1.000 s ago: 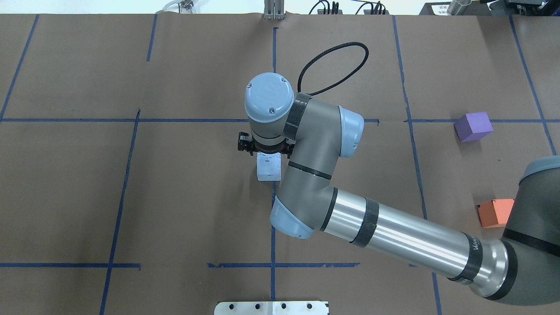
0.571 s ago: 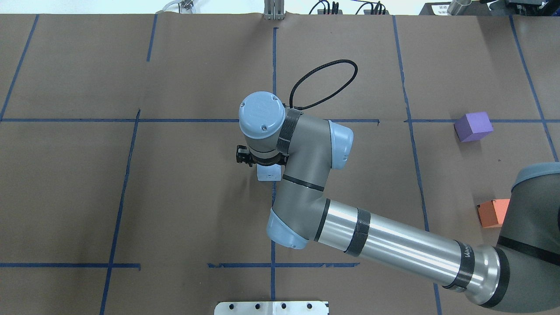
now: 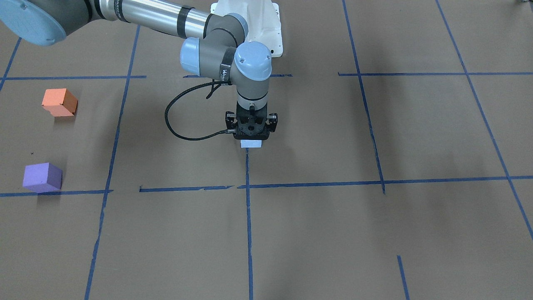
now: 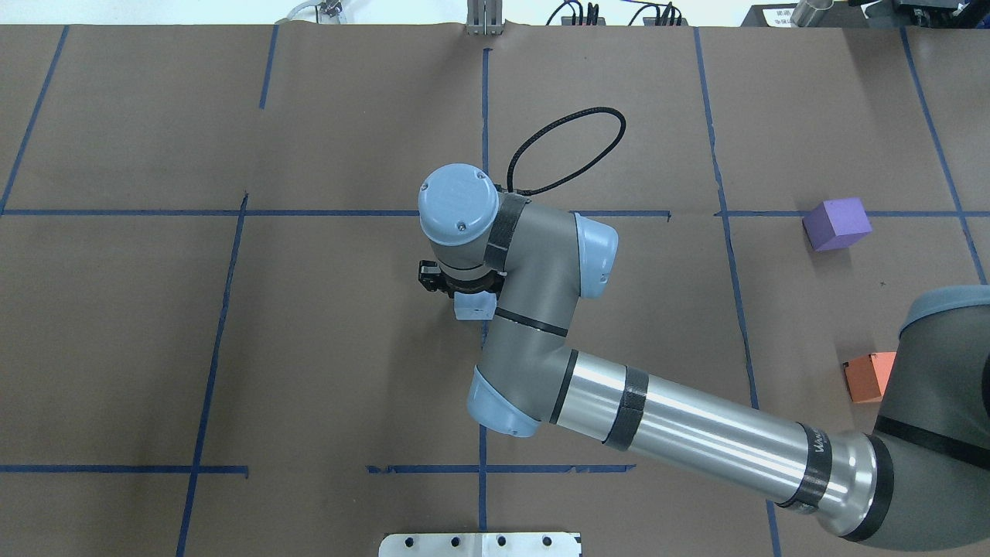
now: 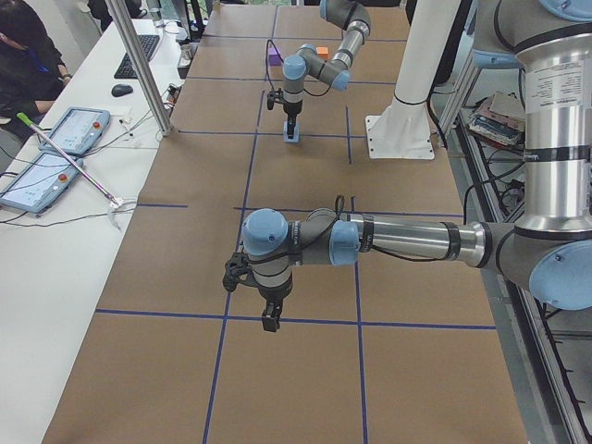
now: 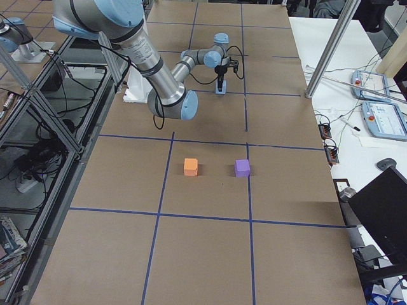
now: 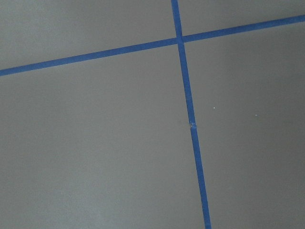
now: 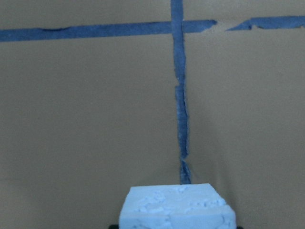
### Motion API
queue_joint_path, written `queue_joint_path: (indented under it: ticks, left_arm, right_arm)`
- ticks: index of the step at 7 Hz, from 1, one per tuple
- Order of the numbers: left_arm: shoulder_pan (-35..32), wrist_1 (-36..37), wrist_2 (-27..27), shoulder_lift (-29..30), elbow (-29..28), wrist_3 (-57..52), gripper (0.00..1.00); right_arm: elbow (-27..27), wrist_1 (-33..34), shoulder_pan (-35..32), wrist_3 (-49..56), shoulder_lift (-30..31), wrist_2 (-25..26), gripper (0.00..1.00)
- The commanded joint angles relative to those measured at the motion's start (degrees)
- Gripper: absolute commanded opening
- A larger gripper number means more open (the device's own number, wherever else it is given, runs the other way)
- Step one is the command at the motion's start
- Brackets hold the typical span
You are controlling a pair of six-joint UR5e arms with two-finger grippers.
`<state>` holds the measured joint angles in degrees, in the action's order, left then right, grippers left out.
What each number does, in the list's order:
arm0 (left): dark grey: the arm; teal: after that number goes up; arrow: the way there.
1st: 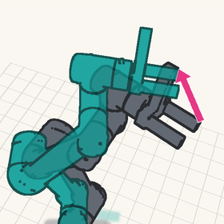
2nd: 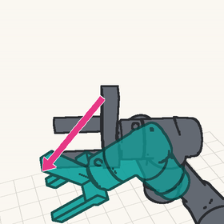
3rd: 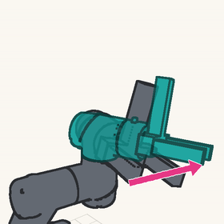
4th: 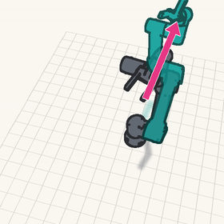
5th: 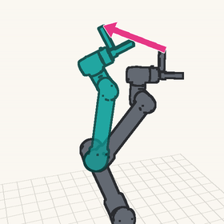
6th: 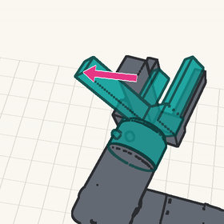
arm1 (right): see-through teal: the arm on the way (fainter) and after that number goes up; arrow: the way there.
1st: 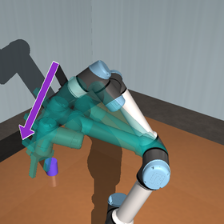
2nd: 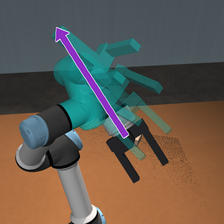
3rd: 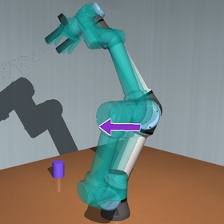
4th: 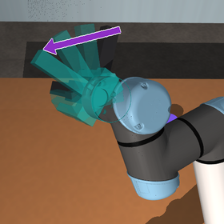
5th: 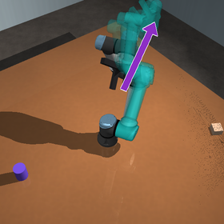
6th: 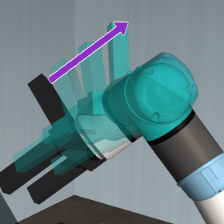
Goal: Place blue block between orange and purple blocks
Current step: 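Carry the light blue cube with the right gripper between purple and orange cubes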
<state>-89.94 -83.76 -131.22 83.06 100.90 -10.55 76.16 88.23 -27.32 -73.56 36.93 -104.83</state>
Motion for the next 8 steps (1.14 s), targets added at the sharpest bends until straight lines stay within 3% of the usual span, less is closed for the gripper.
queue_joint_path:
  ticks: [1,2,5,6,7,8]
  left_arm:
    - [0.03,0.00,0.00,-0.09,0.00,0.00,1.00]
    - [0.03,0.00,0.00,0.00,0.00,0.00,1.00]
    - [0.03,0.00,0.00,0.00,0.17,0.00,1.00]
    - [0.03,0.00,0.00,0.00,0.26,0.00,1.00]
    - [0.03,0.00,0.00,0.00,0.26,0.00,1.00]
    - [0.03,0.00,0.00,0.00,0.26,0.00,1.00]
  right_arm:
    - [1.00,0.36,-3.24,0.26,0.41,-2.64,0.34]
    - [3.61,1.14,-5.44,2.96,3.47,-4.40,0.34]
    - [25.37,9.66,-13.69,22.60,23.12,-7.31,0.35]
    - [31.18,8.46,-16.33,27.63,32.58,-7.15,0.35]
    - [33.50,4.79,-19.14,29.86,39.12,-8.54,0.35]
    - [33.26,-4.47,-22.56,31.79,46.66,-11.59,0.35]
